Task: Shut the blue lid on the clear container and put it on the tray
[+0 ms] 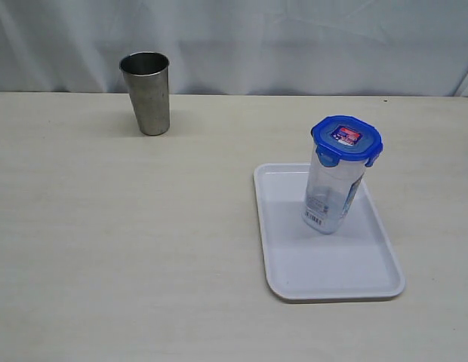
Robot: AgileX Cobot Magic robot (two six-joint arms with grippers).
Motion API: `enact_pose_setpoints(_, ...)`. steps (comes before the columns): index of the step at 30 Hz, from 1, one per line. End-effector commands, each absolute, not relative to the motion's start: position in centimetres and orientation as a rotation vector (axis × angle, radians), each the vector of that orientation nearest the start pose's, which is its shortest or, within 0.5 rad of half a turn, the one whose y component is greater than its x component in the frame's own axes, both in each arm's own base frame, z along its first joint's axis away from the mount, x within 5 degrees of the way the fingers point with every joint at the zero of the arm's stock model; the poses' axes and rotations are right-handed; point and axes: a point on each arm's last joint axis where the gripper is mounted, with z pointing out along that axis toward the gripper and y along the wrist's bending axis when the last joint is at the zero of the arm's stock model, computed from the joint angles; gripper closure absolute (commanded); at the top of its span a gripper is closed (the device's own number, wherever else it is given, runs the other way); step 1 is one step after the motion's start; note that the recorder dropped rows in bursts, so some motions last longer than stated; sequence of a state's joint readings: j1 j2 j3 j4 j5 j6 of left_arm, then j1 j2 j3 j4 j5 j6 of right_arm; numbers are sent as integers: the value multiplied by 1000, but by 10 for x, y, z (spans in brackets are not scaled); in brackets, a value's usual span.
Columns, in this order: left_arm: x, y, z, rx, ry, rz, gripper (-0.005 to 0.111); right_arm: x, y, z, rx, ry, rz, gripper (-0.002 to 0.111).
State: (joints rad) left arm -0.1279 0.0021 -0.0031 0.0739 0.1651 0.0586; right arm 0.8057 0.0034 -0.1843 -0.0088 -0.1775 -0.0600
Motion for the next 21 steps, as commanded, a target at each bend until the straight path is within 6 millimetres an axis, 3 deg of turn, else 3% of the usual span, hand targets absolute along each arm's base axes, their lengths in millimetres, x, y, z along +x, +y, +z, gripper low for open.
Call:
enact_pose_setpoints(1, 55, -5, 190, 159, 1728, -21, 107, 25, 26, 288, -482, 1044, 659, 104)
enact_pose_setpoints(21, 54, -2, 186, 121, 1783, 11, 107, 25, 26, 288, -482, 1044, 659, 104)
